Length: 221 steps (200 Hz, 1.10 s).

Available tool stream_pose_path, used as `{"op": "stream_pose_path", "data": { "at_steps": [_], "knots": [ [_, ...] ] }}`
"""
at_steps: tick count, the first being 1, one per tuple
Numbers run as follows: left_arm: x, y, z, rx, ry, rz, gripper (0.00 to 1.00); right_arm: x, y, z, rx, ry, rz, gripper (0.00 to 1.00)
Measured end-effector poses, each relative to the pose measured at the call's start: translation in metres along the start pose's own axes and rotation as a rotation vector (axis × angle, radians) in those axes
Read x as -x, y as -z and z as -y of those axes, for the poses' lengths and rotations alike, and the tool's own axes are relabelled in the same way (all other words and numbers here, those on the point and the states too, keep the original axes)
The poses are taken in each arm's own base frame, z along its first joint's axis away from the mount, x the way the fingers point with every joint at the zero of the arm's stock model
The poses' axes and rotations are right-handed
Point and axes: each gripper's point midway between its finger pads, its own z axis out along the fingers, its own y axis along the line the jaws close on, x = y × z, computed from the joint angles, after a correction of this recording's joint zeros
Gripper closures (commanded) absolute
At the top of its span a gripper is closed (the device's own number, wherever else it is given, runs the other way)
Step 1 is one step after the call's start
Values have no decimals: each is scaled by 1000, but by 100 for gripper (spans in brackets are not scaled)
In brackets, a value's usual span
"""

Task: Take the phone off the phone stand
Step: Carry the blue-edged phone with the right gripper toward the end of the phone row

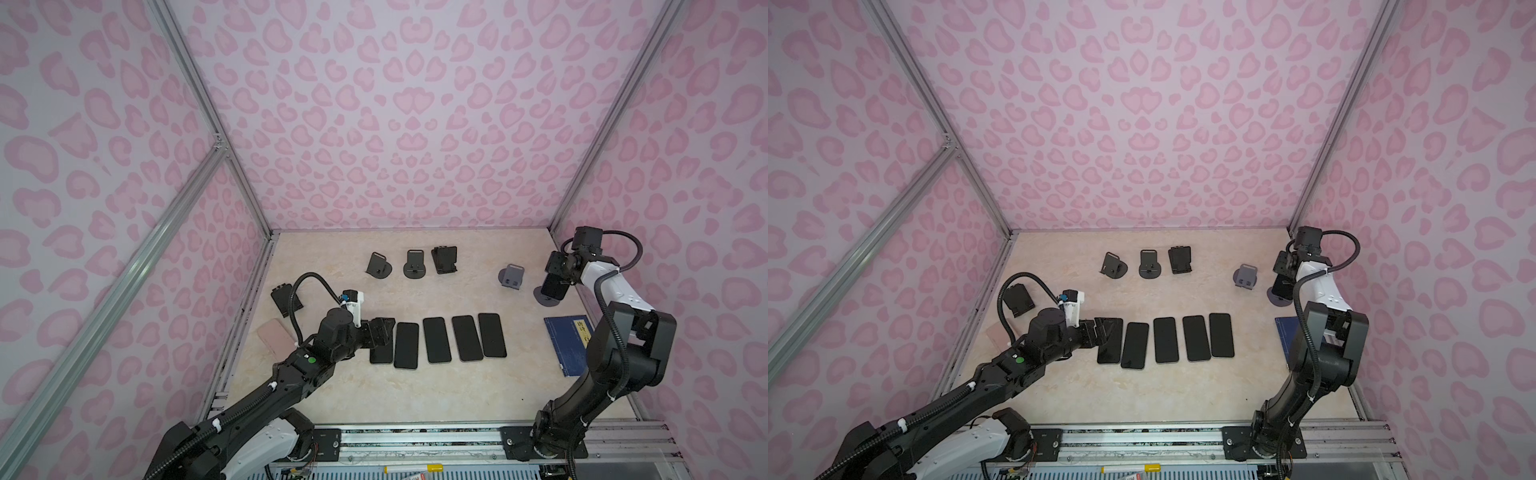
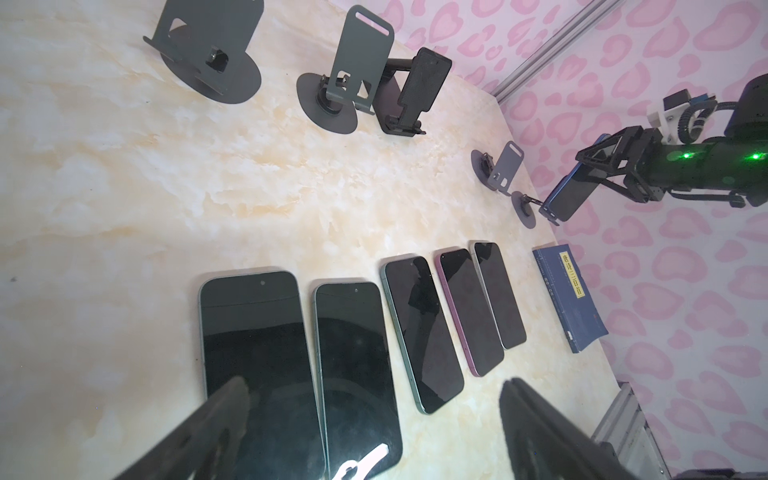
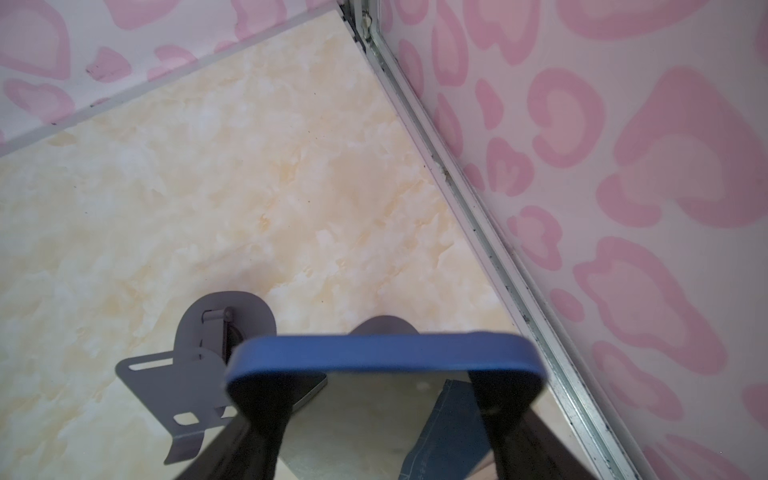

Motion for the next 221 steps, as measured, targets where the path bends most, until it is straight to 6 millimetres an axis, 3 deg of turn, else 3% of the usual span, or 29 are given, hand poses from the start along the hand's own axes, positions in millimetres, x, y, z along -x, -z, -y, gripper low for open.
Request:
{"op": "stream_pose_path", "data": {
  "at_steps": [49,104,135,175,221],
  "knots": [
    [6,13,4,-15,1,35,3,8,23,-18,23,23,39,42],
    [15,31,9,-30,6,89,3,16,80,-56,75,79,132,42],
    [18,37,12,-40,13,104,3,-15,93,-68,98,121,112,42],
    [18,41,12,-40,19,103,3,-62,90,-62,104,133,41,42],
    [17,45,12,-41,30,106,3,-80,90,-83,154,184,9,42]
  ]
}}
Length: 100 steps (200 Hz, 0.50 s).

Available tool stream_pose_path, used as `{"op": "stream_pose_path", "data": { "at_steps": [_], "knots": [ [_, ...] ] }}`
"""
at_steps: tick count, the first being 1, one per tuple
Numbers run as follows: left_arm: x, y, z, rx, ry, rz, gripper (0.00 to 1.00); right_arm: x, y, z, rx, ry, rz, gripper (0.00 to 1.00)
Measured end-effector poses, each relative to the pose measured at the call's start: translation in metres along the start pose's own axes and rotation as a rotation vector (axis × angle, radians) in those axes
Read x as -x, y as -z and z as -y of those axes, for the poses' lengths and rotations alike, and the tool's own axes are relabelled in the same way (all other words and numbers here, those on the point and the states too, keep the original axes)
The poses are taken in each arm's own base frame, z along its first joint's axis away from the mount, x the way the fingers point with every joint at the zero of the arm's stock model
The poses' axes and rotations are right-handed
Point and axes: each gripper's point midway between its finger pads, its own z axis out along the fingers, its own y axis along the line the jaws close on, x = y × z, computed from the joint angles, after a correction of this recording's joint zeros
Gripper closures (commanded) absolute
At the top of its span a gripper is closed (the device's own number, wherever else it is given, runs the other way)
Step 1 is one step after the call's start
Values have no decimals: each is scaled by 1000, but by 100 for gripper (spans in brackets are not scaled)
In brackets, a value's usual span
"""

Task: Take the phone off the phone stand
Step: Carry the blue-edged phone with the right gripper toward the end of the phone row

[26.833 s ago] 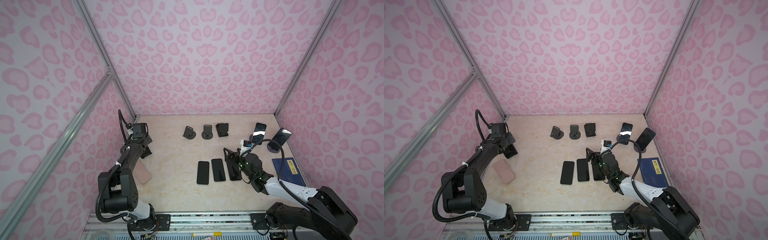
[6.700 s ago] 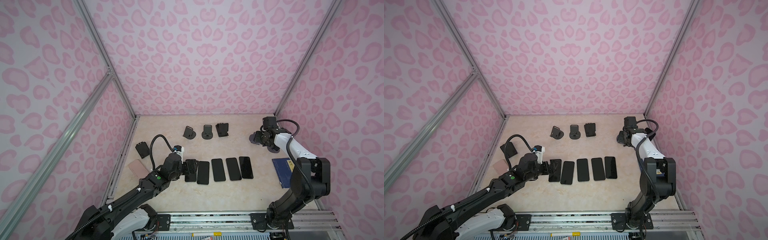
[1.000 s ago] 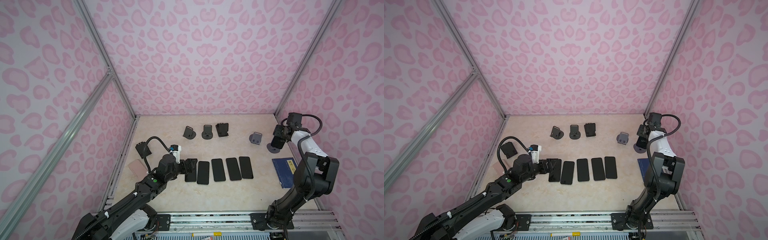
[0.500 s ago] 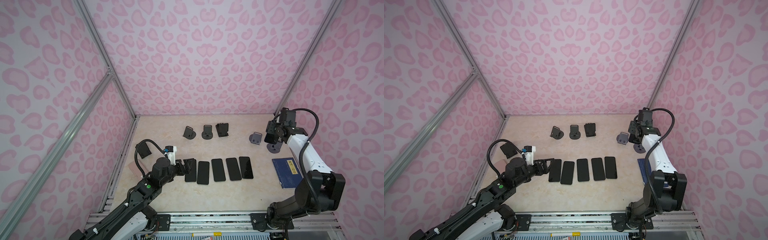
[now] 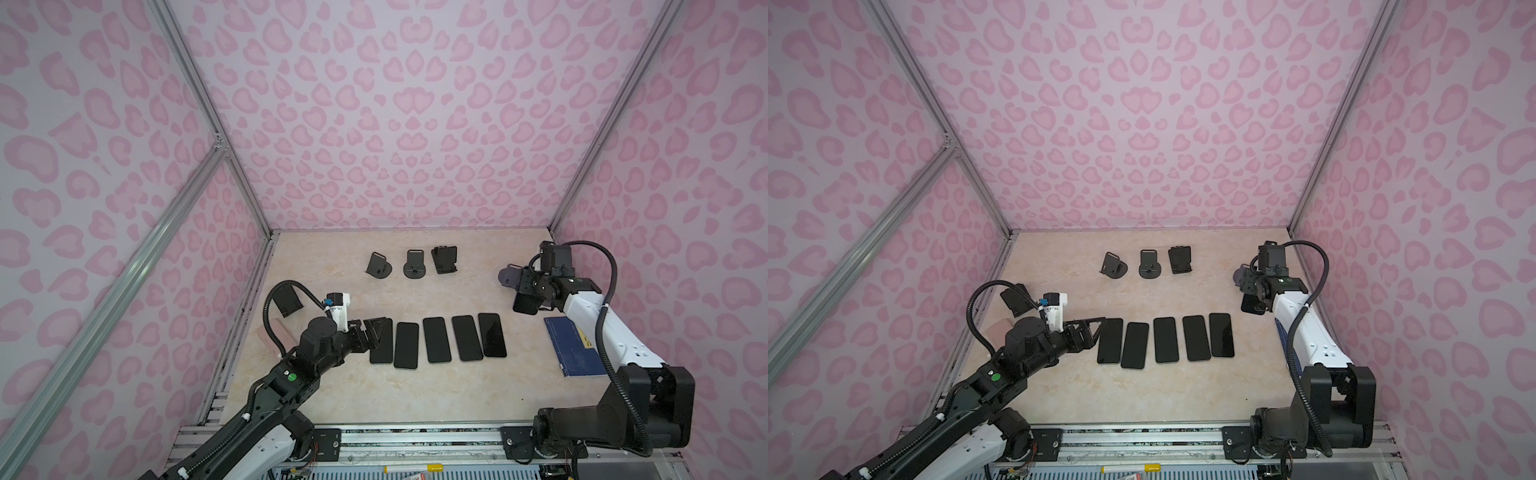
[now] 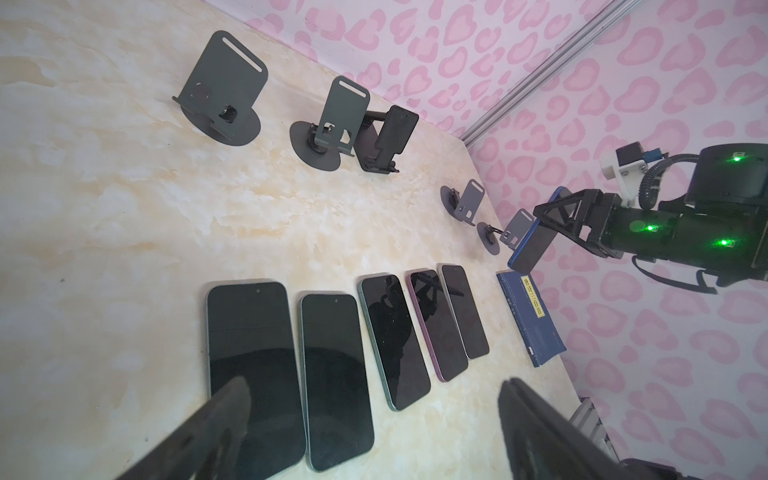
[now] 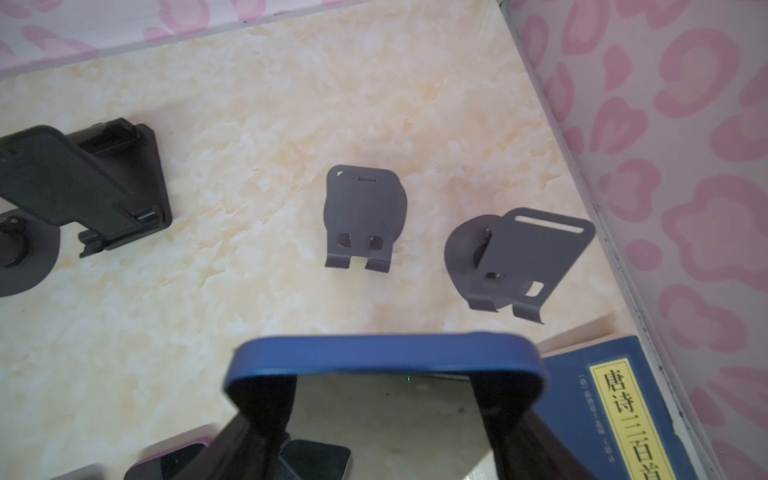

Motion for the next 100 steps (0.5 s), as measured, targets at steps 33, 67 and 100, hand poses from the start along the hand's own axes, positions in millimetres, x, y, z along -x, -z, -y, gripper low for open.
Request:
{"op": "stream_pose_path", "data": {
  "at_steps": [33,67,100],
  "knots": [
    [1,3,-3,14,9,8,3,-9,-6,-10,12,19,-43,42],
    [2,5,-5,25,15,15,4,-7,0,-43,81,63,-38,42],
    [1,7,-10,55,19,17,3,3,7,-60,111,88,-6,42]
  ]
}}
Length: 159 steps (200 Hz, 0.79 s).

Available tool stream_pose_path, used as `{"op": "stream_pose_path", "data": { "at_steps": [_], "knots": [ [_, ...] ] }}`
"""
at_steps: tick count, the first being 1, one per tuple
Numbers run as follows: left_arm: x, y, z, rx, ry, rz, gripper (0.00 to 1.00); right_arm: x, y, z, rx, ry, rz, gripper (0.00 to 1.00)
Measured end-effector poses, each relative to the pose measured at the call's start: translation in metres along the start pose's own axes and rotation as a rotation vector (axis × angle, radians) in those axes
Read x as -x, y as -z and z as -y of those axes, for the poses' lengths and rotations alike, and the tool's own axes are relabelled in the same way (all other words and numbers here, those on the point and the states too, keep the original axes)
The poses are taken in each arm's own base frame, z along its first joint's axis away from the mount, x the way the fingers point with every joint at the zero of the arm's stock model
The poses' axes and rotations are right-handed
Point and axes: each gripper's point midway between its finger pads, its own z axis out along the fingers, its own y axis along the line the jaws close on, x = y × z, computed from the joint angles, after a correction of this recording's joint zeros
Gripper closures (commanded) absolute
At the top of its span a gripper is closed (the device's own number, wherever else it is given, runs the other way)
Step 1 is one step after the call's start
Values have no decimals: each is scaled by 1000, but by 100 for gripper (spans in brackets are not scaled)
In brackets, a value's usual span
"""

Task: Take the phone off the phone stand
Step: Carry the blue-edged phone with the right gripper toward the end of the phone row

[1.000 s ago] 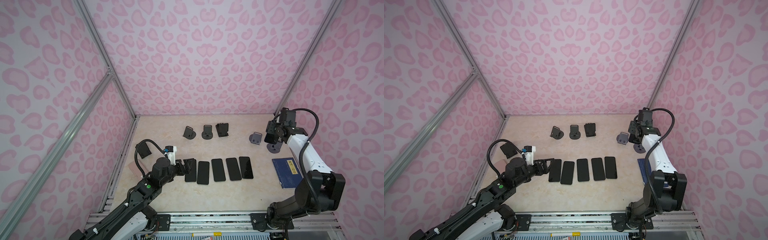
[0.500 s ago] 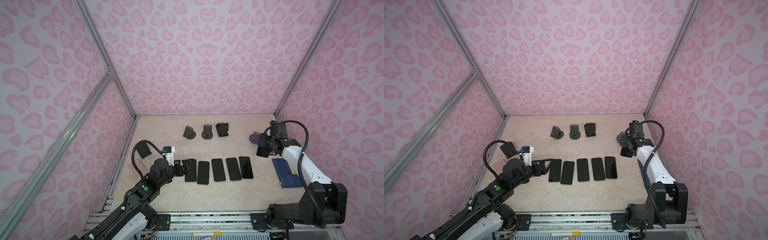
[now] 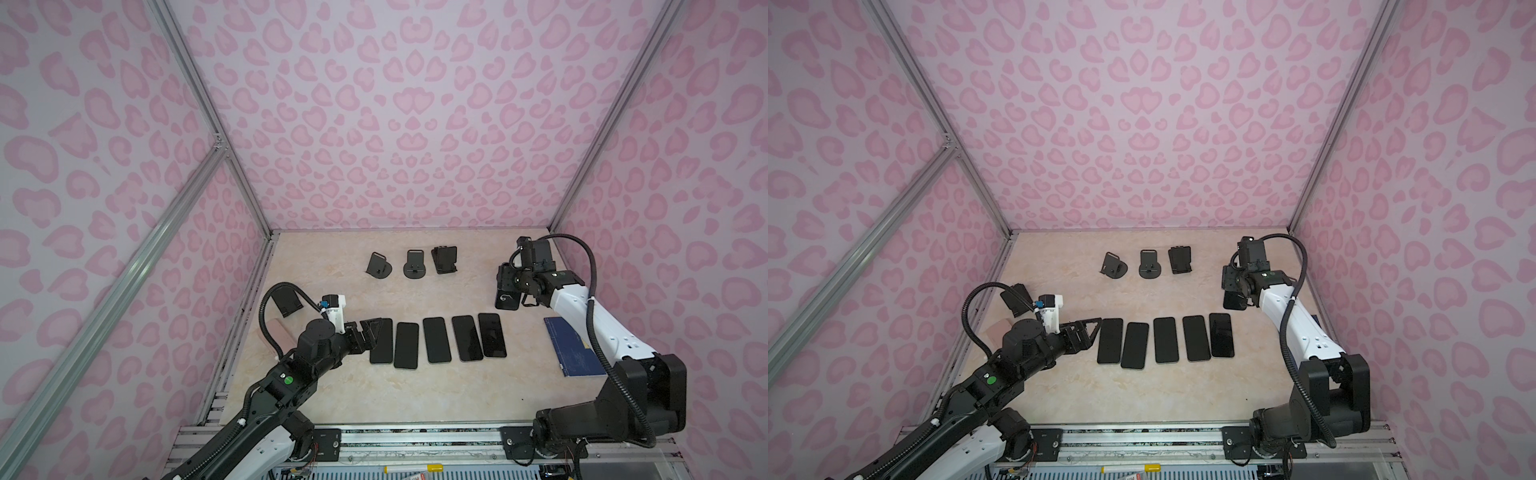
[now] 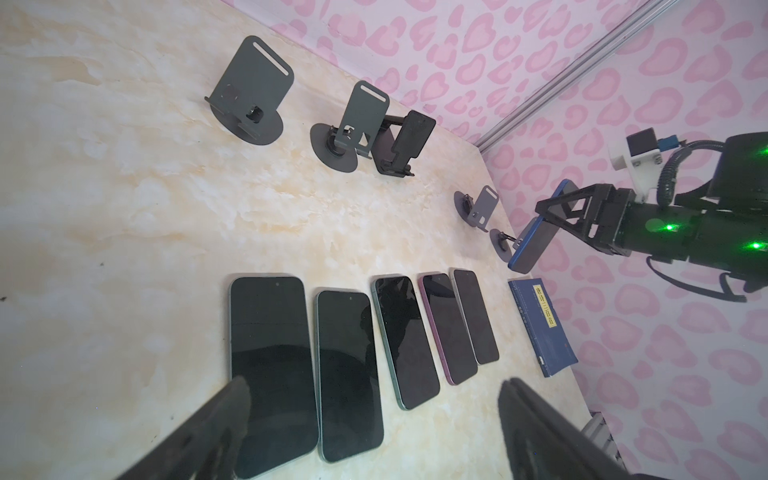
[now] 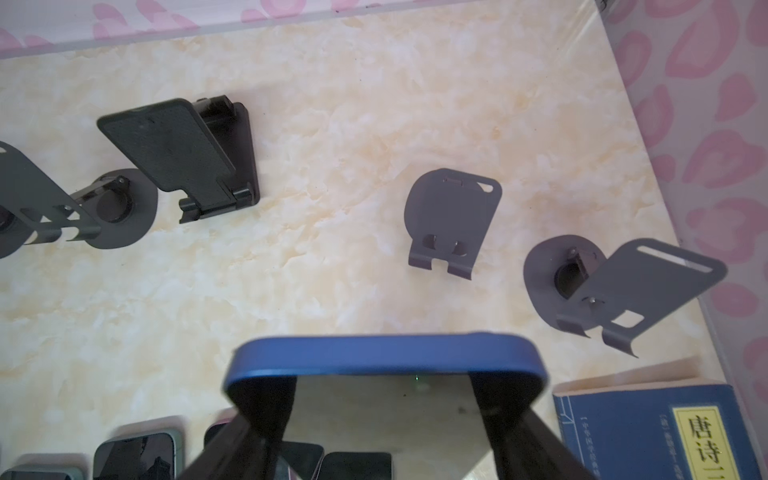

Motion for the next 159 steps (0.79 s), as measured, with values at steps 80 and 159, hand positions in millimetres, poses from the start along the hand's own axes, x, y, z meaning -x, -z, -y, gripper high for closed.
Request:
{"op": "stream_pose_path", "data": {
  "at_steps": [80,159],
  "knots": [
    [0,1,-5,27,8,7,3,-17,-10,14,-89,13,-45,42],
    [7,-2,3,16,9,1,3,-82,-45,57,-183,36,-314,45]
  ]
}}
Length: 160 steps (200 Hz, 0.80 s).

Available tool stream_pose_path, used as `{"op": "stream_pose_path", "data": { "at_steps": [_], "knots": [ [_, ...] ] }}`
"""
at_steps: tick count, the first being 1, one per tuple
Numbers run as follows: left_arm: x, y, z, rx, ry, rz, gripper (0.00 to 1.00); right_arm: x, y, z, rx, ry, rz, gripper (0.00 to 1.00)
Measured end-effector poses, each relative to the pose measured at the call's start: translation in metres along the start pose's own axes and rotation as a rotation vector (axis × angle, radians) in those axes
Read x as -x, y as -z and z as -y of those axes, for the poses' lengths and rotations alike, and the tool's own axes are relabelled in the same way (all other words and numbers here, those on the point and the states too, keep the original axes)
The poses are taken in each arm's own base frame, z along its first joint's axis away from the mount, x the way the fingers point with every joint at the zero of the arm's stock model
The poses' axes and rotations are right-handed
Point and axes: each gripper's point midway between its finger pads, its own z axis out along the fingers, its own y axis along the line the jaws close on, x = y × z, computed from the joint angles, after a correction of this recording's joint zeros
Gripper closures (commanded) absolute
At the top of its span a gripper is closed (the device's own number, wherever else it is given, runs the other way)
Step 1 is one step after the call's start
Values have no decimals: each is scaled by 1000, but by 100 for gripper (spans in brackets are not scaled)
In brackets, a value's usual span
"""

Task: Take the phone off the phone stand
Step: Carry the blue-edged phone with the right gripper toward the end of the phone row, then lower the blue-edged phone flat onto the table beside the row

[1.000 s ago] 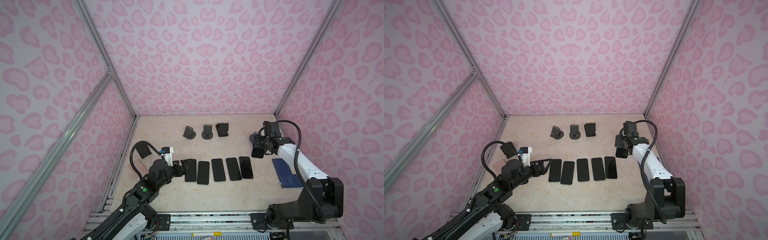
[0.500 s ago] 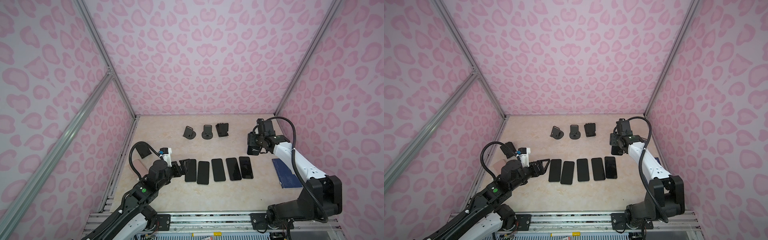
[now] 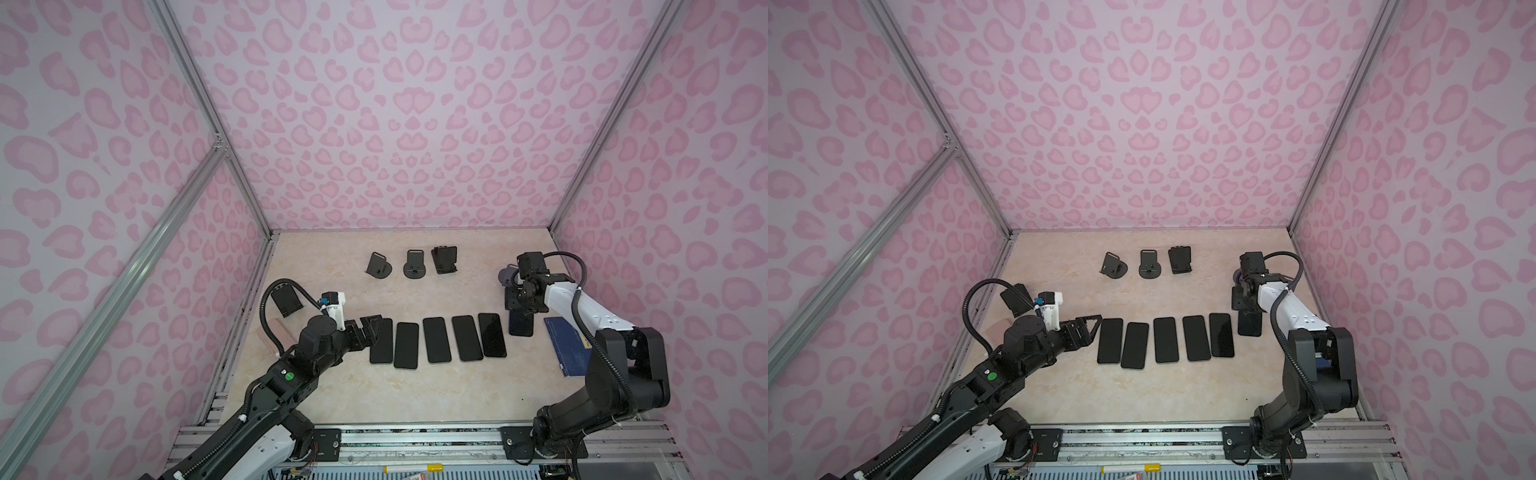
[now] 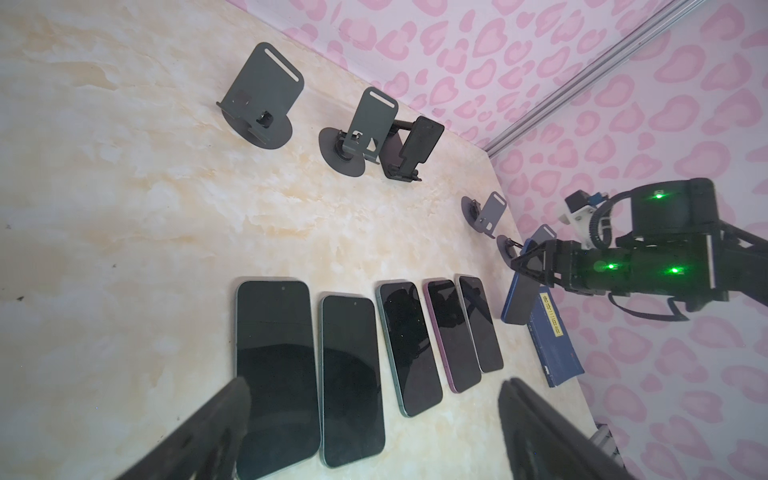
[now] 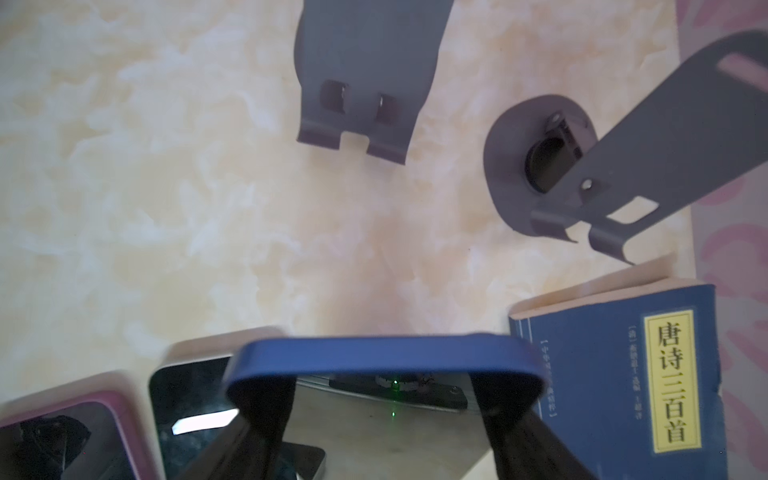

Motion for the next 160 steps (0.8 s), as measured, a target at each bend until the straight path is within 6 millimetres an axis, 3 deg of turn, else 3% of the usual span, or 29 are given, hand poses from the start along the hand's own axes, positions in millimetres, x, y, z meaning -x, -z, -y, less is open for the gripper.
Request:
{"op": "stream_pose_path", "data": {
  "at_steps": [53,82,160],
  "knots": [
    [9,9,9,-36,-1,31,3,-26,-17,8,-13,40,-131,46],
    [12,10,14,-46,-2,31,3,-43,-29,2,-11,78,-209,45],
    [11,10,18,-53,-3,4,3,-58,-40,-5,51,89,-292,44]
  ]
}}
